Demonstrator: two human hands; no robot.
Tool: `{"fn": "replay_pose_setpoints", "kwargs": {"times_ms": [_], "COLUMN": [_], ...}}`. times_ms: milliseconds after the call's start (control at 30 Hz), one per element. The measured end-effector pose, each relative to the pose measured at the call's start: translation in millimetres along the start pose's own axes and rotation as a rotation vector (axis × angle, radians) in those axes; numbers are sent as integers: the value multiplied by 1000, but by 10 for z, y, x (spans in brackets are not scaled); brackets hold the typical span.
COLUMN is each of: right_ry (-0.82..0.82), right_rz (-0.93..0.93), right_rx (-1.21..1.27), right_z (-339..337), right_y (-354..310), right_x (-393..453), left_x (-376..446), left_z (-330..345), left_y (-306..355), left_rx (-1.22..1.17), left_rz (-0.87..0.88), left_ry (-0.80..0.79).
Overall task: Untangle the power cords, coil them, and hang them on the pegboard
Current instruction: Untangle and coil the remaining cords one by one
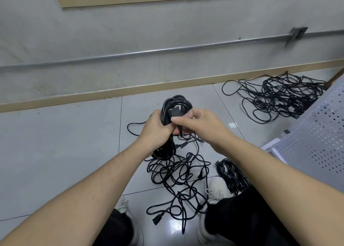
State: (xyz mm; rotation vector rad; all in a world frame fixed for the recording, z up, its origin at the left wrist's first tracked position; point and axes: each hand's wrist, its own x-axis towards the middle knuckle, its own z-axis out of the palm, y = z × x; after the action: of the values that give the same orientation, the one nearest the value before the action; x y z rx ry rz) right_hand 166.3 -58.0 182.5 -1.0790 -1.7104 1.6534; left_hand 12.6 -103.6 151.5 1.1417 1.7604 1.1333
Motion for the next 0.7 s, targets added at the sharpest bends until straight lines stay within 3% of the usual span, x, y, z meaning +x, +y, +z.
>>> {"fn": "replay_pose_setpoints", "kwargs": {"times_ms": [167, 333, 567, 700], "right_ry": [85, 11, -29, -29], "right_rz": [136, 273, 284, 269], "right_rx": [128, 94, 137, 7], "right_z": [-39, -82, -123, -184], "right_y": [-18, -14, 53, 44], "right_x": [7, 29, 53, 45], "left_x": [-39, -71, -111, -142], "left_z": [7, -8, -7, 18], "left_y": [32, 64, 180, 184], "left_rx": [52, 218, 412, 314], "left_rz": [30, 113, 178, 127], "left_ry": [54, 44, -65, -49]}}
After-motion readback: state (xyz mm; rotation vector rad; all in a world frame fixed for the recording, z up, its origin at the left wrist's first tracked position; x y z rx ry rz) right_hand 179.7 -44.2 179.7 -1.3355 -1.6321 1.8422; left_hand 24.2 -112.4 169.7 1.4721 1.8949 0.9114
